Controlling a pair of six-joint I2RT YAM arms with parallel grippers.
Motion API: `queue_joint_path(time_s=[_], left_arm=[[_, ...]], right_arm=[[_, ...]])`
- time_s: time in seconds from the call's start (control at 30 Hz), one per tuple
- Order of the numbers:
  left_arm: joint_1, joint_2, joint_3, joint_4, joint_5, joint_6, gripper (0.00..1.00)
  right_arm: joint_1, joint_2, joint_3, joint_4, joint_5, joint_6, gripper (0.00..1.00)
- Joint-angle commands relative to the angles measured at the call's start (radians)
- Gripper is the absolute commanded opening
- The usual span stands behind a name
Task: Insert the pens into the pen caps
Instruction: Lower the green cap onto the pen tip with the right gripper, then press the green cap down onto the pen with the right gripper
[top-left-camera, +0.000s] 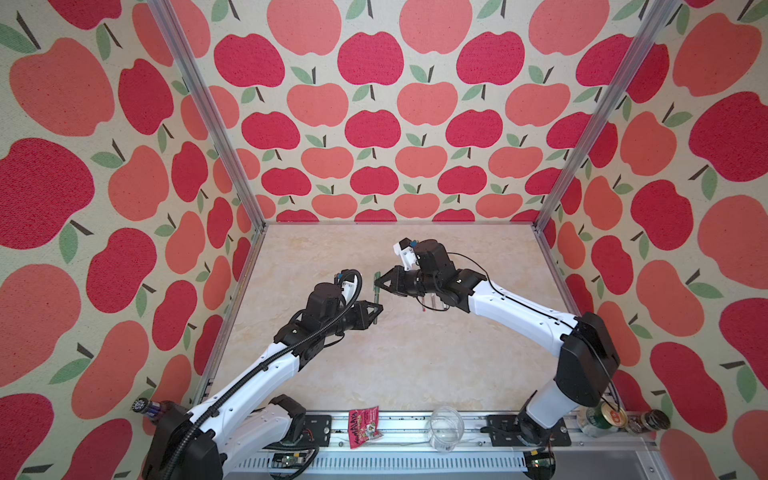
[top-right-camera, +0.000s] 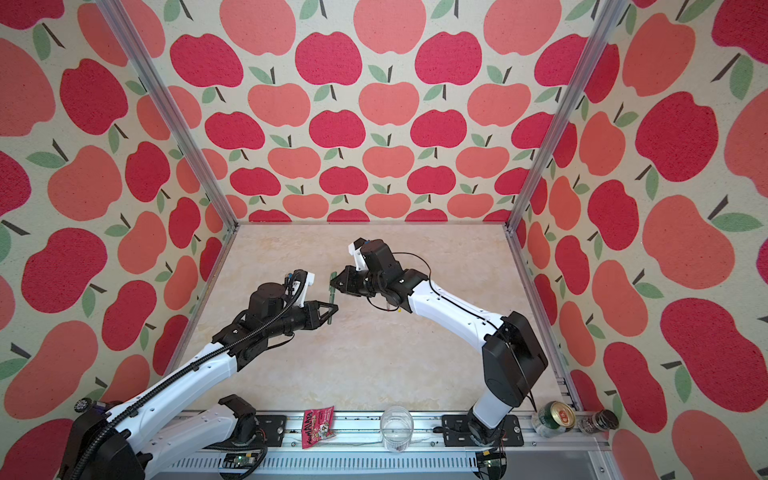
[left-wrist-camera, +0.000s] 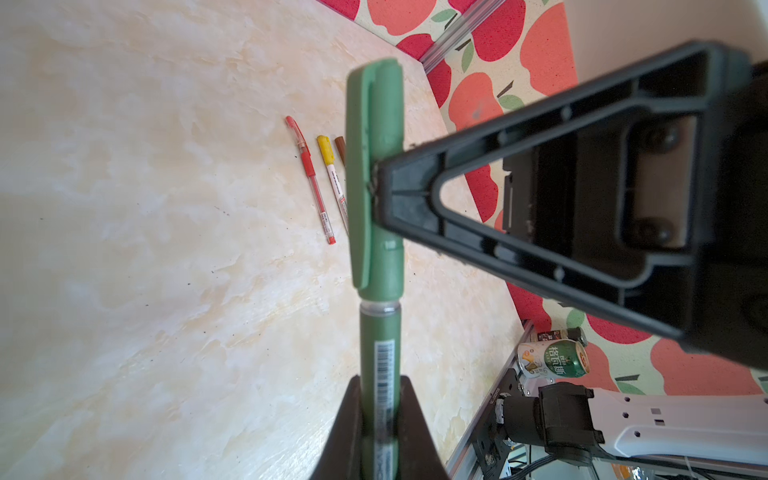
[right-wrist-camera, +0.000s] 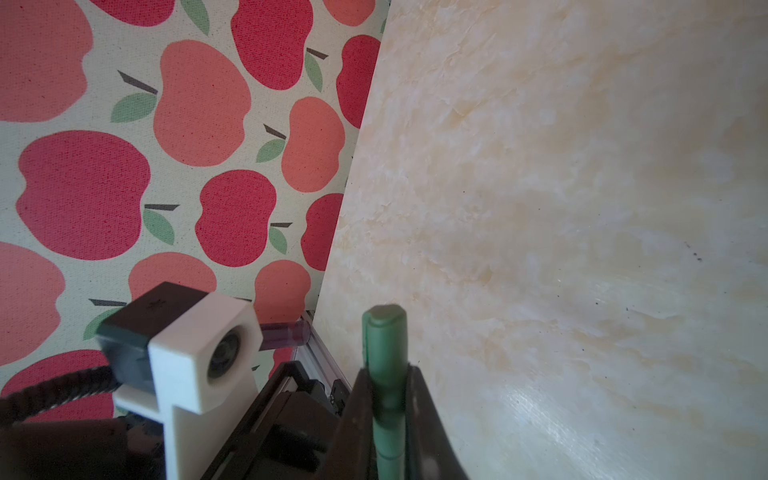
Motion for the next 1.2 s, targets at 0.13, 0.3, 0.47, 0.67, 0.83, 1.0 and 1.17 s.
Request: queue_joint_path(time_s=[0.13,0.3,0.47,0.67,0.83,1.0,1.17], left_arm=[[0.025,-0.041,0.033,0.026,0.195,0.082,0.05],[0.029,-0.06,0.04,-0.001,0.266,0.089,0.05],[0.029,-0.059,0.067,-0.012,0.319,0.085,0.05],[0.028,-0.059,0.075,0.017,0.317,0.064,0.05],[0.023,-0.053,0.09,-0.017,0.281,0.081,0.06],[0.018,-0.049,0.098,-0.039,0.242,0.097,0.06],[0.006,-0.036,0.113,-0.063,0.222,0.12,0.06]], right_arm=[[-0.024,-0.13,-0.015,-0.019,-0.127,-0.105,0.39],[-0.06,-0.196,-0.017,-0.069,-0.143,-0.171,0.53],[-0.087,-0.218,-0.017,-0.102,-0.168,-0.204,0.53],[-0.088,-0.214,-0.014,-0.108,-0.173,-0.203,0.53],[-0.087,-0.209,0.003,-0.136,-0.148,-0.206,0.51],[-0.079,-0.19,0.021,-0.147,-0.142,-0.206,0.49],[-0.065,-0.158,0.064,-0.17,-0.122,-0.219,0.48]])
